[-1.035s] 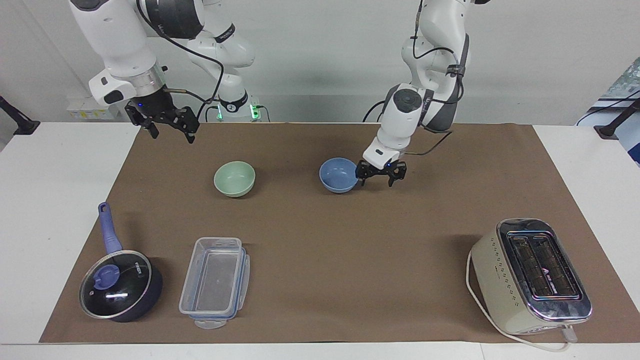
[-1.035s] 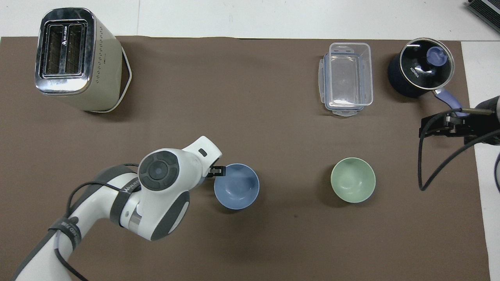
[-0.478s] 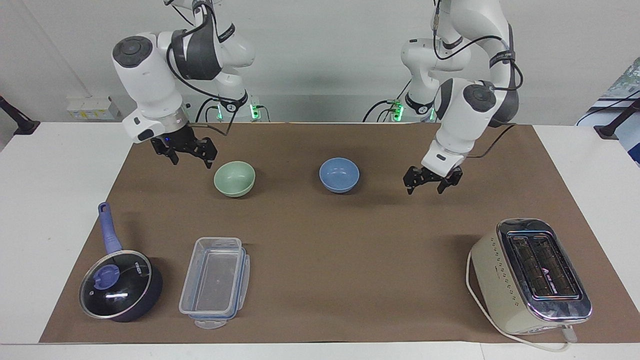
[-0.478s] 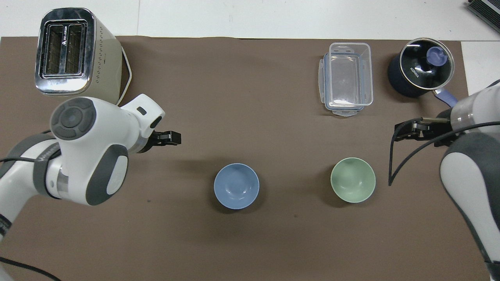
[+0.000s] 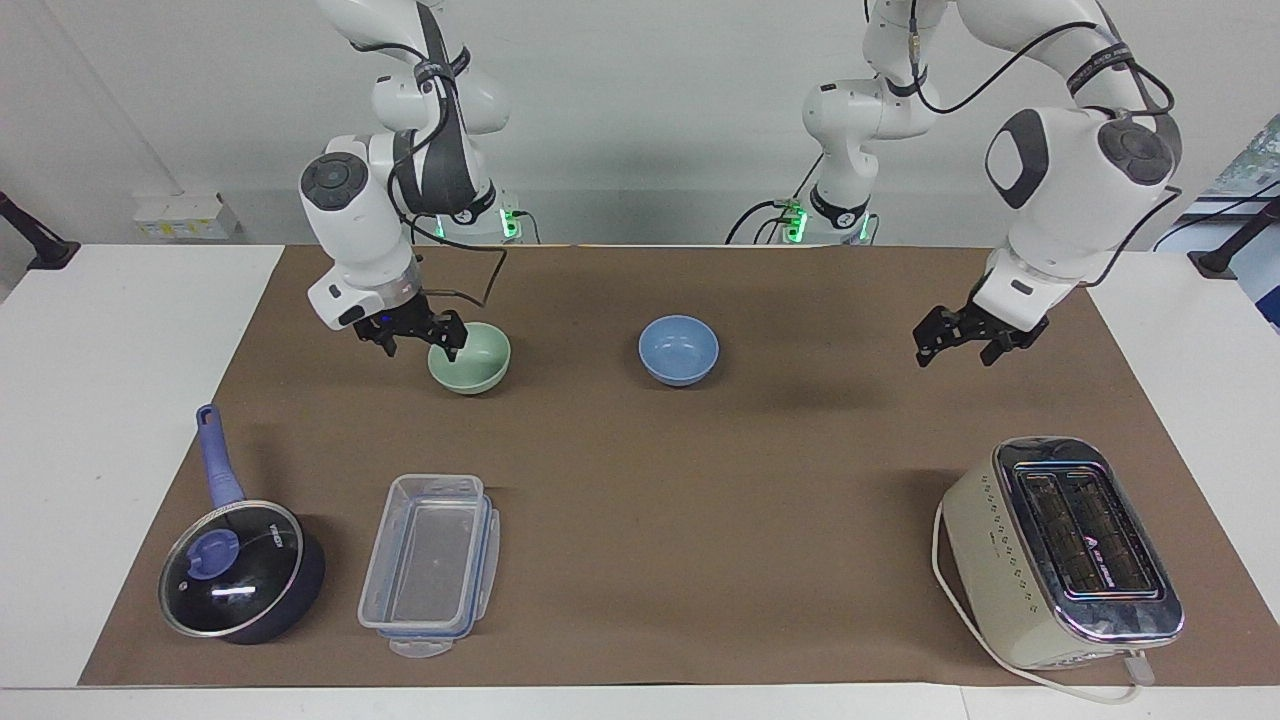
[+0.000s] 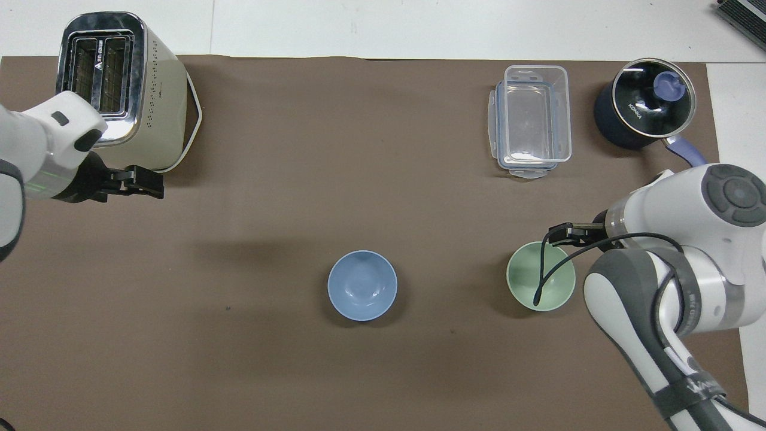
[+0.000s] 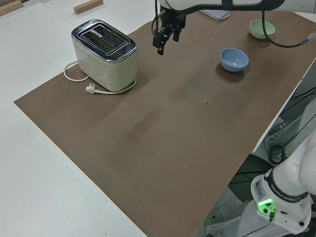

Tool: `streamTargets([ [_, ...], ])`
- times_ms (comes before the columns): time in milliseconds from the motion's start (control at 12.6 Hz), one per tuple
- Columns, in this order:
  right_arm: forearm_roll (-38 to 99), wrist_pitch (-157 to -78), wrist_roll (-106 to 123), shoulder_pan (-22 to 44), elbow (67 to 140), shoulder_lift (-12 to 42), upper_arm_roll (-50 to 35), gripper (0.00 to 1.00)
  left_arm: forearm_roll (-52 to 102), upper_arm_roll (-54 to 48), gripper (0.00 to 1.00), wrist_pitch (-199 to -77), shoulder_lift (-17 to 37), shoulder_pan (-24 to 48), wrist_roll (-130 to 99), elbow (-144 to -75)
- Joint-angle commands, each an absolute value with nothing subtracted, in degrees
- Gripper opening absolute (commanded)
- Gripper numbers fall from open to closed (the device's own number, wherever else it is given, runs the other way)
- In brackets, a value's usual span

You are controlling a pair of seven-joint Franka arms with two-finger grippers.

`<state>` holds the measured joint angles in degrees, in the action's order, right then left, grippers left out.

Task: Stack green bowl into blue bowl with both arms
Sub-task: 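Grasp the pale green bowl's rim with the right gripper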

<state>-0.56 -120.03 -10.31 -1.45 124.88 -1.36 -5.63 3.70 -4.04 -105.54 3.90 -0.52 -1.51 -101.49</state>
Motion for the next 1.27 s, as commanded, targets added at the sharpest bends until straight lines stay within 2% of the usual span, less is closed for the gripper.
streamTargets([
  [0,0.0,-125.92,-7.39,-2.11,131.46,-2.99,-5.98,1.0,3.78,-4.39,1.0,-100.99,4.13,-3.15,2.1,-97.04],
  [159,0.0,-128.05,-6.42,-2.55,133.5,-2.9,-5.98,1.0,3.87,-4.48,1.0,-100.81,3.87,-4.48,1.24,-95.81],
  [558,0.09,-133.41,-3.79,-3.34,138.6,-3.25,-5.98,1.0,0.55,-4.66,1.0,-92.56,4.49,-4.57,-2.9,-86.15],
  [796,0.09,-133.68,-3.78,-3.78,138.69,-3.08,-5.98,1.0,0.18,-4.57,1.0,-91.94,3.69,-4.57,-3.6,-87.01],
  [956,0.09,-133.86,-3.78,-3.78,138.69,-3.08,-5.98,0.88,0.26,-4.57,1.0,-92.2,3.78,-4.05,-3.52,-87.01],
  [1035,0.09,-133.86,-3.78,-3.87,138.69,-2.99,-5.98,0.78,0.26,-4.66,1.0,-92.11,3.78,-3.61,-3.52,-87.01],
  [1195,2.79,-133.86,-3.43,-3.87,138.6,-2.9,-5.98,0.52,0.26,-4.66,1.0,-92.11,3.78,-3.6,-3.52,-87.01],
])
